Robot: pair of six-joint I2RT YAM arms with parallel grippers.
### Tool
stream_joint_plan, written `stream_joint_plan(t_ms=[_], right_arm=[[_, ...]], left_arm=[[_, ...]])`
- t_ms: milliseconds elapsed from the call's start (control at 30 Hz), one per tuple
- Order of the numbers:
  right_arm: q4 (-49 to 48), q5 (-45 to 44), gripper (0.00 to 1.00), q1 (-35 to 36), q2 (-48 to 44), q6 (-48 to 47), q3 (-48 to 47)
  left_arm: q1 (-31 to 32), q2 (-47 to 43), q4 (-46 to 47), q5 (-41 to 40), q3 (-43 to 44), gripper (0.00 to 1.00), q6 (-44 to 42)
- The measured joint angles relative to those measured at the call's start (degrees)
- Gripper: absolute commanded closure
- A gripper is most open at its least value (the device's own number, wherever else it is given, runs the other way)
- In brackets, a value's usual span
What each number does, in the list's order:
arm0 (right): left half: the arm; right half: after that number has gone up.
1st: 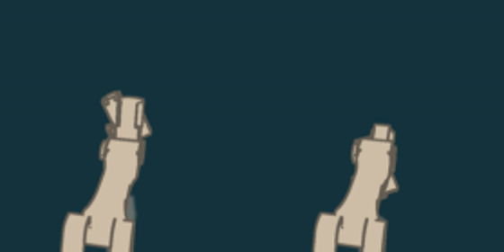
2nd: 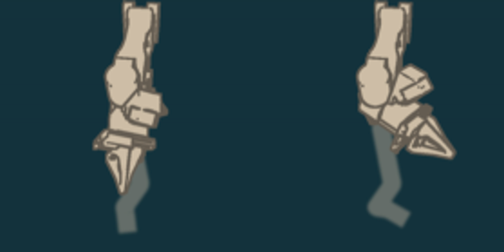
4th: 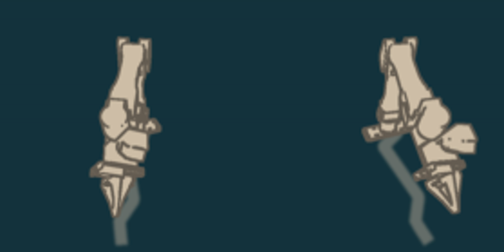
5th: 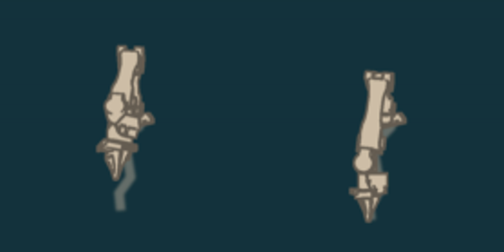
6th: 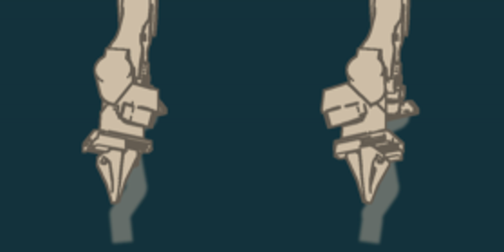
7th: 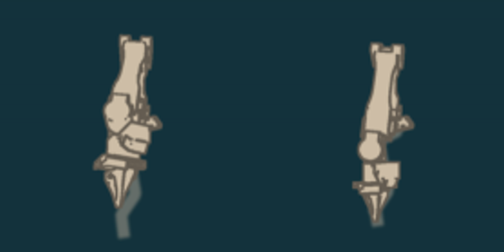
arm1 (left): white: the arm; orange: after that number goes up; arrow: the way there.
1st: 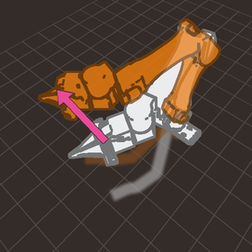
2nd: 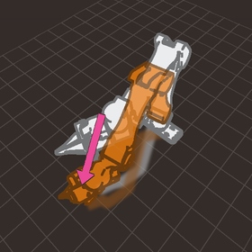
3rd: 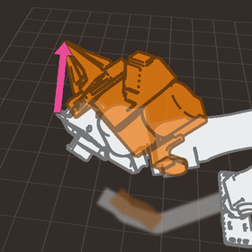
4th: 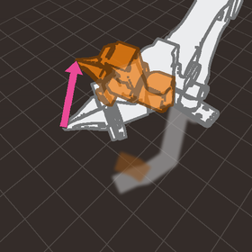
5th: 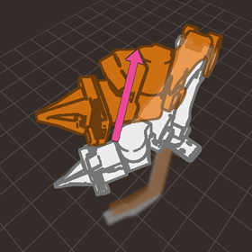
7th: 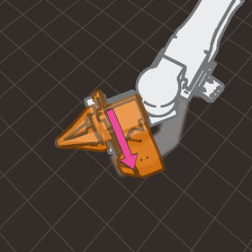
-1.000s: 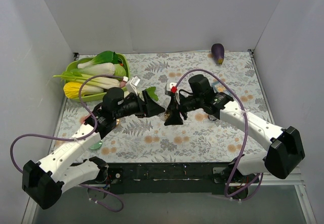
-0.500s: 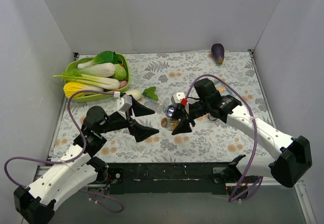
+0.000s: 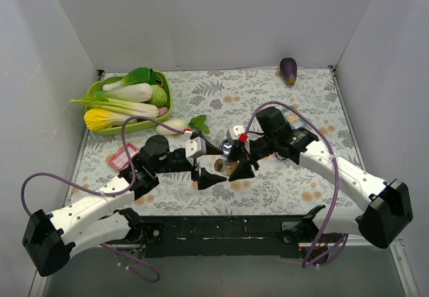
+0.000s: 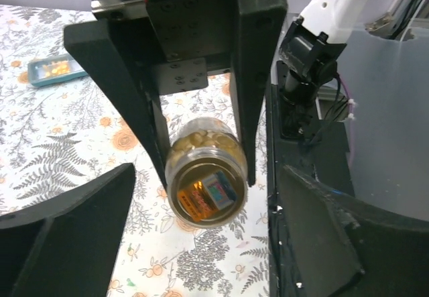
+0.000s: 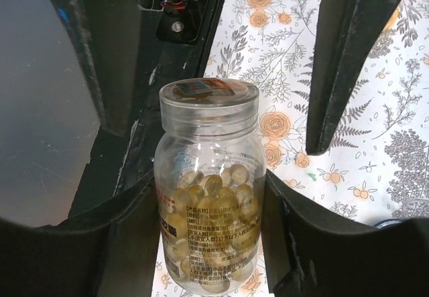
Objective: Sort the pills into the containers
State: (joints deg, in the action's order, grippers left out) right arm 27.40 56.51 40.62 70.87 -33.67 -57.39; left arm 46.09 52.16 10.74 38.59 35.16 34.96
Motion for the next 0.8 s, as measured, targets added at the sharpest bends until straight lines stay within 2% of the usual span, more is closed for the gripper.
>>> stream_joint_plan(t_ms=[267, 367, 400, 500, 533, 700, 800], right_arm=[[-0.11, -0.79, 0.99, 0.00, 0.00, 0.04, 1.07], [-0.13, -1.09, 0.99, 0.00, 0.00, 0.13, 1.07], [-0.31, -1.11, 0.99, 0.00, 0.00, 0.13, 1.07], [-0.44, -1.62, 0.99, -0.07, 0.00, 0.37, 1.07], [-0.46, -1.79, 0.99, -0.04, 0.00, 0.46, 1.09], [-0.55, -2.95, 0.99, 0.00, 0.00, 0.92, 2.01], [-0.94, -5.66, 0.99, -0.09, -0.15, 1.46, 2.12]], left_arm=[[0.17, 0.98, 0.00, -3.06, 0.48, 0.41, 1.92], [0.17, 0.76, -0.04, -3.54, 0.48, 0.56, 2.82], [0.17, 0.66, -0.20, -3.54, 0.48, 0.68, 3.08], [0.35, 0.39, -0.81, -3.61, 0.48, 0.87, 3.28], [0.35, 0.42, -0.94, -3.61, 0.48, 1.00, 3.54], [0.52, 1.20, -3.34, -4.98, 1.16, 1.00, 6.51], [0.55, 3.10, -6.67, -9.31, 3.30, 1.00, 15.89]])
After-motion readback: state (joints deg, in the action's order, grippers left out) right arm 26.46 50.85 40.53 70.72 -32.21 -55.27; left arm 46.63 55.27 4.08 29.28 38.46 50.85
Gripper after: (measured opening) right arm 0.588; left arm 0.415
